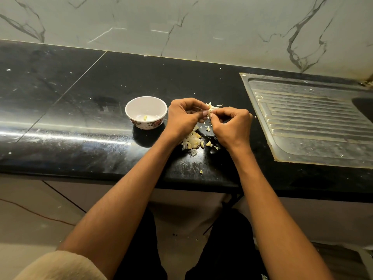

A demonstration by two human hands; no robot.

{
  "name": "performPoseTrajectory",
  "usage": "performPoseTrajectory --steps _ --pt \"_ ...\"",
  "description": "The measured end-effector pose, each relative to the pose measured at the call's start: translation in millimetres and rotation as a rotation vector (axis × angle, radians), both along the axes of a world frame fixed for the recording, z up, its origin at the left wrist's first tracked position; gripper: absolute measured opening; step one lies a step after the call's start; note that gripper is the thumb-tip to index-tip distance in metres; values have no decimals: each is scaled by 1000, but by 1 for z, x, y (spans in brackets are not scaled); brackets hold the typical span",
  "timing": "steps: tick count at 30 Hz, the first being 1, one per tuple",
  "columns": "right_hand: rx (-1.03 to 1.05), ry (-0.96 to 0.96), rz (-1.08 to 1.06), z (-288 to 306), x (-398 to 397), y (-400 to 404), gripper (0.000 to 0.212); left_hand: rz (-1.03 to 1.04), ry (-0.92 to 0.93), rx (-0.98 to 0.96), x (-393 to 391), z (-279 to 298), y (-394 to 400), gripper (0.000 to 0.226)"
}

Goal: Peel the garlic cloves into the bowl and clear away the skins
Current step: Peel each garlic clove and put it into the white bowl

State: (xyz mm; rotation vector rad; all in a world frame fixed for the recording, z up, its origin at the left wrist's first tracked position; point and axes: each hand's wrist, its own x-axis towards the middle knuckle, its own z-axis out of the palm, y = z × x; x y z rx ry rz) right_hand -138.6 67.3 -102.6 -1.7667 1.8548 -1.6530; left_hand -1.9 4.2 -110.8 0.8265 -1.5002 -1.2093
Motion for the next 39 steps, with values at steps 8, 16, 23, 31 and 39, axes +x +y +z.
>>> performPoseTrajectory --steps 8,16,23,31,39 --pt "43 -97 -21 2 0 -1 7 26 -41 -24 -1 0 2 17" --pt "112 -244 -7 3 1 -1 9 77 -56 -36 -1 0 2 15" --pt "176 -322 -2 3 1 1 7 87 -63 -74 -1 1 3 20" --pt "233 -414 30 2 1 2 12 96 -81 -112 -1 0 3 20" --pt "210 -415 42 5 3 4 16 92 -86 -123 -1 0 4 20"
